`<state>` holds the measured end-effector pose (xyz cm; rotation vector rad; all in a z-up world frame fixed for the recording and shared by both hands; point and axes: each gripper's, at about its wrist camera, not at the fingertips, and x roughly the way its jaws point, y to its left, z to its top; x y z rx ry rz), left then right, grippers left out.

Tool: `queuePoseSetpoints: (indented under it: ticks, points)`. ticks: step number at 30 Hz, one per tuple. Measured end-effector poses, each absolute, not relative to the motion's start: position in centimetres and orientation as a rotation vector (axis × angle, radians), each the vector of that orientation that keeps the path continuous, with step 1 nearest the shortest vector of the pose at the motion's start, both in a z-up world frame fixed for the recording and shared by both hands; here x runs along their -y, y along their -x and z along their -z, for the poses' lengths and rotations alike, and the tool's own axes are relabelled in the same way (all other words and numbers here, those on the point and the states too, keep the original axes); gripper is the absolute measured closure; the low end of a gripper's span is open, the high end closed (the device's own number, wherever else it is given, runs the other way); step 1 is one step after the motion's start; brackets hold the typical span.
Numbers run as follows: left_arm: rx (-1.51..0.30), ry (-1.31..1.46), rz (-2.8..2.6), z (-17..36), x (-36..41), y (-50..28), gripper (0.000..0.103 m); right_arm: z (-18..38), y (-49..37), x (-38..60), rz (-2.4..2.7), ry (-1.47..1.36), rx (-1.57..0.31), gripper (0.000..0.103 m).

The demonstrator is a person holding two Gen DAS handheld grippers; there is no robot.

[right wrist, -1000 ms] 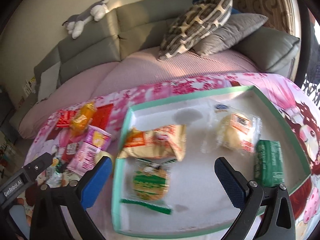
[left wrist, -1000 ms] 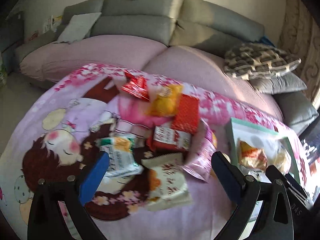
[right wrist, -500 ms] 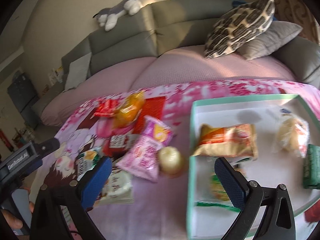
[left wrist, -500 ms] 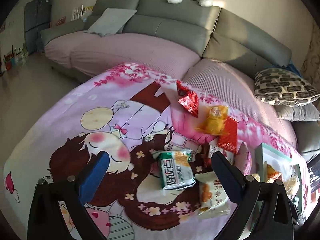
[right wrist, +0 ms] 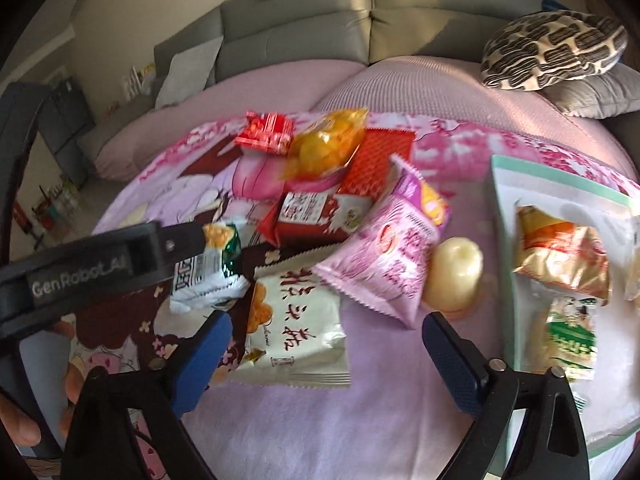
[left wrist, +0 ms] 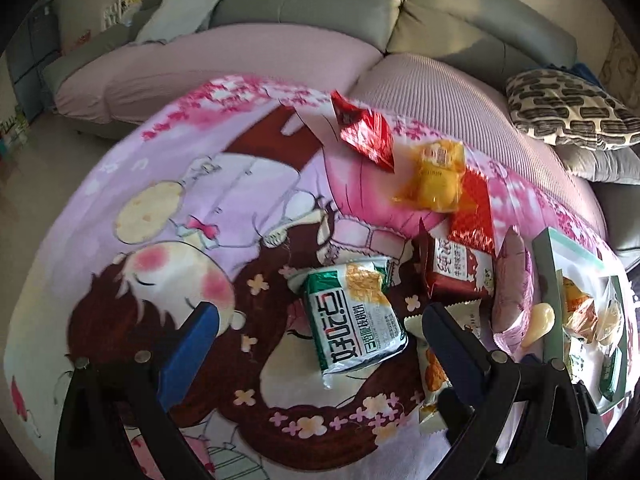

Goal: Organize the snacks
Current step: 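Grasp the green-and-white cracker pack with the left tool while the right tool grasps the white pastry bag, then carry the cracker pack and pastry bag over the white tray with both tools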

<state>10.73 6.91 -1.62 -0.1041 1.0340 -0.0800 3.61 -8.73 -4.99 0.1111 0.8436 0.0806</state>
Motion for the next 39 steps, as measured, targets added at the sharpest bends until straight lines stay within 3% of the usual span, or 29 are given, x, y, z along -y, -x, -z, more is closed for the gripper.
queuePoseSetpoints:
  ticks: [5, 11, 15, 23, 39]
  points:
    - [-1.072, 0.084, 0.092, 3.0, -6.4, -11.5, 0.003, 6.1, -4.1, 7.5, -0.068, -0.043, -0.863, 0.016]
    - [-1.093, 0.096, 0.1, 3.9, -6.2, -12.1, 0.015, 6.8, -4.4, 6.7, -0.071, -0.004, -0.872, 0.024]
    - [-1.108, 0.094, 0.1, 4.5, -6.0, -12.4, 0.018, 6.8, -4.3, 6.7, -0.075, -0.007, -0.867, 0.04]
    - [-1.11, 0.072, 0.06, 4.8, -6.5, -12.3, 0.047, 6.7, -4.1, 6.9, -0.084, -0.014, -0.87, 0.042]
    - [-1.092, 0.106, 0.042, 4.4, -7.7, -11.9, 0.051, 6.3, -3.8, 7.0, -0.115, -0.039, -0.866, 0.048]
